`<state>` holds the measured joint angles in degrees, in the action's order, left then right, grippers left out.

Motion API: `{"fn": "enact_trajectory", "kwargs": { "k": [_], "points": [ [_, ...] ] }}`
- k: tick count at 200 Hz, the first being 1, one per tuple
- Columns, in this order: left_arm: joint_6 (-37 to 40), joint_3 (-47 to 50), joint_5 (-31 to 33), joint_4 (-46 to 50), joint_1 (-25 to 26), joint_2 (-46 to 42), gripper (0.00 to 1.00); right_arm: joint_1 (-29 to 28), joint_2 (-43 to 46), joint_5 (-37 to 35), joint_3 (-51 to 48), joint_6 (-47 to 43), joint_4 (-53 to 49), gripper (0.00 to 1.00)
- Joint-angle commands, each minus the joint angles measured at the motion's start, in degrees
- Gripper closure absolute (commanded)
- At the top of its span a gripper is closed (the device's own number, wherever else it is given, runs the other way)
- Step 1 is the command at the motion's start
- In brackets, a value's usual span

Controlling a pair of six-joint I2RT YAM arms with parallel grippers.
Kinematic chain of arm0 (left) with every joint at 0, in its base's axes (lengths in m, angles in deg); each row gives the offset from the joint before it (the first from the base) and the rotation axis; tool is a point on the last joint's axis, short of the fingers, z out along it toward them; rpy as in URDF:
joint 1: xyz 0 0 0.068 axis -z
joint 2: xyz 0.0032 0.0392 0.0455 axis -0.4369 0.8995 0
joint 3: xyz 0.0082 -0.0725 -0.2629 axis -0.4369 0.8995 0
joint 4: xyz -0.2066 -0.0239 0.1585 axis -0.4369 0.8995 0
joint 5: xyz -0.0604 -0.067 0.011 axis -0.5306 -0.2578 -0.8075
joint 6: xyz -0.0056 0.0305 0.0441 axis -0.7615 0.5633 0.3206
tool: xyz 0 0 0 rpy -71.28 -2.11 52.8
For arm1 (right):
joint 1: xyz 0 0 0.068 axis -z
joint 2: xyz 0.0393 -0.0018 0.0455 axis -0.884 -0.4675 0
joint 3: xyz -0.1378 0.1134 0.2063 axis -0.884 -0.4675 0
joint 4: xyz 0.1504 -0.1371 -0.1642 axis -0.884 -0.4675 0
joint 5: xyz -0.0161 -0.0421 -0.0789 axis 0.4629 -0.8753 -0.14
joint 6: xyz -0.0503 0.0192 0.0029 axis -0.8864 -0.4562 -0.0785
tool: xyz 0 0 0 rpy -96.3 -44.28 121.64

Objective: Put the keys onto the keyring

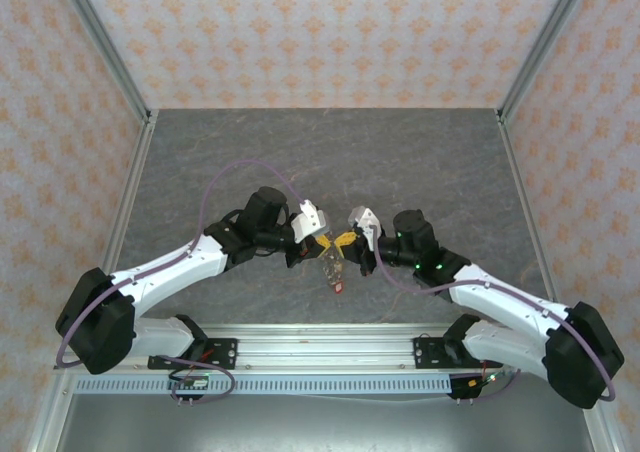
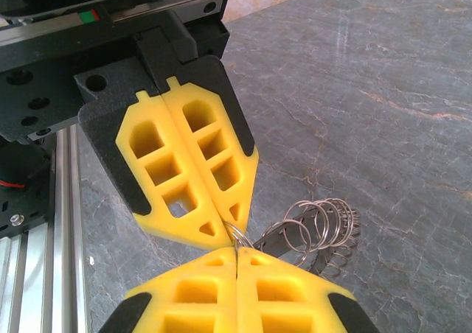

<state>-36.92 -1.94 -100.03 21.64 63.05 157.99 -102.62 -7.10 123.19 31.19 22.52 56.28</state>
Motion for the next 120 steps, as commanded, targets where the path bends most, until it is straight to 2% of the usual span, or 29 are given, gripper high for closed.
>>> {"fn": "enact_trajectory", "kwargs": {
  "k": [1,89,120],
  "points": [
    [-0.48,-2.03,-0.81,-1.58,0.65,0.10,1.00,-0.38,-0.72,-0.01,2.35,0.89,3.53,1.00],
    [0.02,-2.04,-0.90,-1.14,0.65,0.46,1.00,-0.42,-1.87,1.20,2.79,1.74,4.71,1.00],
    [0.15,-2.09,-0.90,-1.06,0.65,0.17,1.00,-0.46,-2.06,-3.21,3.22,0.76,2.18,1.00]
  ]
}}
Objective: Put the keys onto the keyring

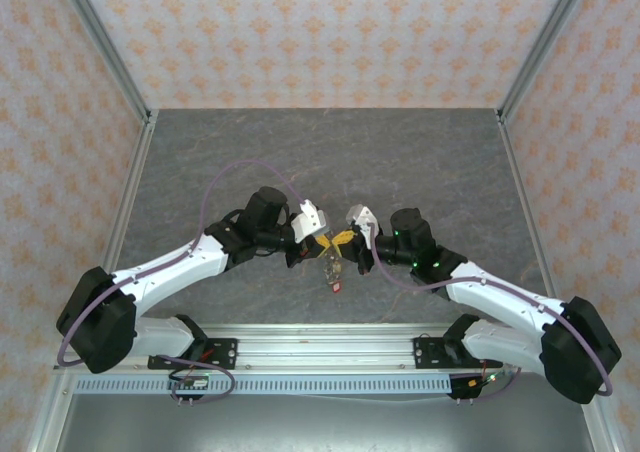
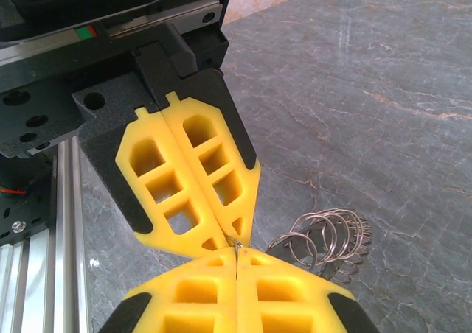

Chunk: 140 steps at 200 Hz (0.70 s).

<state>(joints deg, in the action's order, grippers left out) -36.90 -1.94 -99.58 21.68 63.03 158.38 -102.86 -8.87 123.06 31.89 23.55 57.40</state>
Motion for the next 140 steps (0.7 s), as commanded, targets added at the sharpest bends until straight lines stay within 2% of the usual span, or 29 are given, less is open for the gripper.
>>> {"fn": "enact_trajectory", "kwargs": {
  "k": [1,52,122,140],
  "points": [
    [0.14,-2.07,-1.36,-1.11,0.67,-0.25,1.00,-0.22,-0.24,-3.16,2.58,-0.30,0.93,1.00],
    [1.17,-1.49,-1.20,-1.10,0.67,-0.61,1.00,-0.15,0.66,-10.03,2.70,3.35,-1.91,1.00],
    [1.28,-1.70,-1.53,-1.92,0.63,0.15,1.00,-0.14,0.33,-10.45,3.06,3.27,-6.25,1.00],
    [1.25,-1.64,-1.53,-1.99,0.67,0.42,1.00,-0.23,0.46,-10.77,2.84,2.67,-6.27,0.93]
  ]
}}
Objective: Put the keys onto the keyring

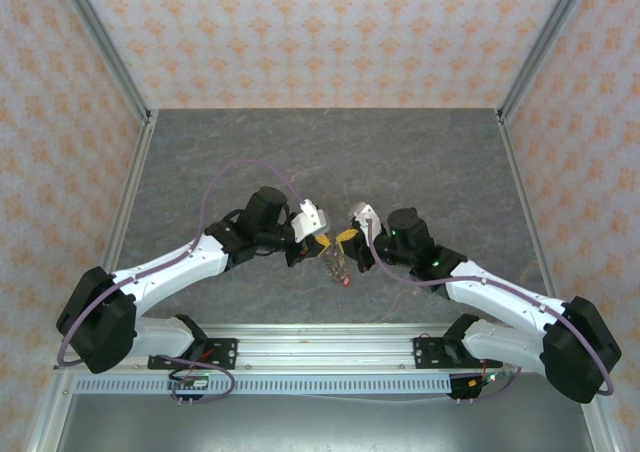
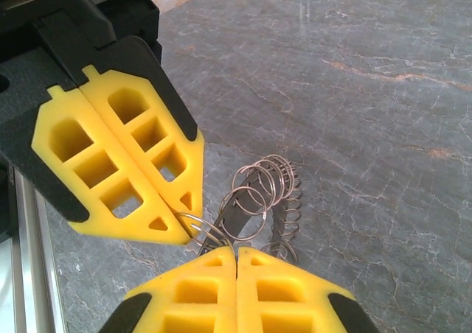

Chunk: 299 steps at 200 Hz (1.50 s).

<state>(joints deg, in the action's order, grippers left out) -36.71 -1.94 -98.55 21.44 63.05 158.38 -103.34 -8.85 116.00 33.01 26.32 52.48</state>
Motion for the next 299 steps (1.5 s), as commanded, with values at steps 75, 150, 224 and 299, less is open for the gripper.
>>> {"fn": "enact_trajectory", "kwargs": {
  "k": [75,150,224,299],
  "points": [
    [1.70,-1.18,-3.52,-2.83,0.65,0.66,1.00,0.31,5.22,-9.51,1.35,-7.94,-8.61,0.76],
    [4.28,-1.55,-6.91,-2.53,0.63,0.69,1.00,0.30,9.18,-1.35,1.30,-14.43,-11.55,0.75],
    [8.71,-3.65,-11.88,2.73,0.65,1.61,1.00,0.42,5.50,10.47,5.20,-23.33,-15.15,0.84],
    [8.31,-3.95,-11.68,2.57,0.65,2.33,1.00,2.94,1.54,11.68,5.25,-23.79,-13.03,0.78]
  ]
}}
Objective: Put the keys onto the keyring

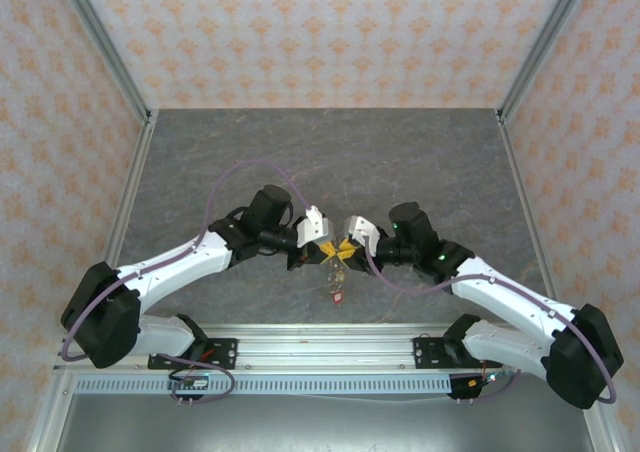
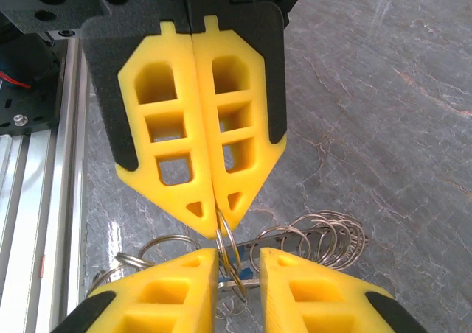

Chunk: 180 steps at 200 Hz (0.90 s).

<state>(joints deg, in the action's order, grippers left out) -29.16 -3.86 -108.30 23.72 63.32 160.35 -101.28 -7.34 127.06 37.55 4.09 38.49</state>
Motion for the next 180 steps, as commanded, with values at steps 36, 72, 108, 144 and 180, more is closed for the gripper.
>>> {"fn": "enact_trajectory", "kwargs": {
  "k": [36,72,108,144,180],
  "points": [
    [0.34,-1.80,-2.04,0.12,0.38,0.40,1.00,2.15,-0.33,2.96,0.66,-1.00,1.19,0.88],
    [-0.34,-1.72,-1.87,-0.73,0.38,0.46,1.00,2.19,-0.92,4.56,0.44,-0.70,2.44,0.88],
    [-0.72,-1.71,-1.96,-1.20,0.38,0.82,1.00,2.24,-1.92,6.29,0.28,0.15,3.70,0.88],
    [-1.29,-1.53,-1.03,-1.64,0.38,0.71,1.00,2.24,-1.76,5.80,0.45,0.27,3.53,0.95],
    [0.04,-2.26,2.52,1.72,0.36,0.69,0.93,2.07,-1.13,3.35,3.98,-1.44,-3.19,1.00]
  ]
}}
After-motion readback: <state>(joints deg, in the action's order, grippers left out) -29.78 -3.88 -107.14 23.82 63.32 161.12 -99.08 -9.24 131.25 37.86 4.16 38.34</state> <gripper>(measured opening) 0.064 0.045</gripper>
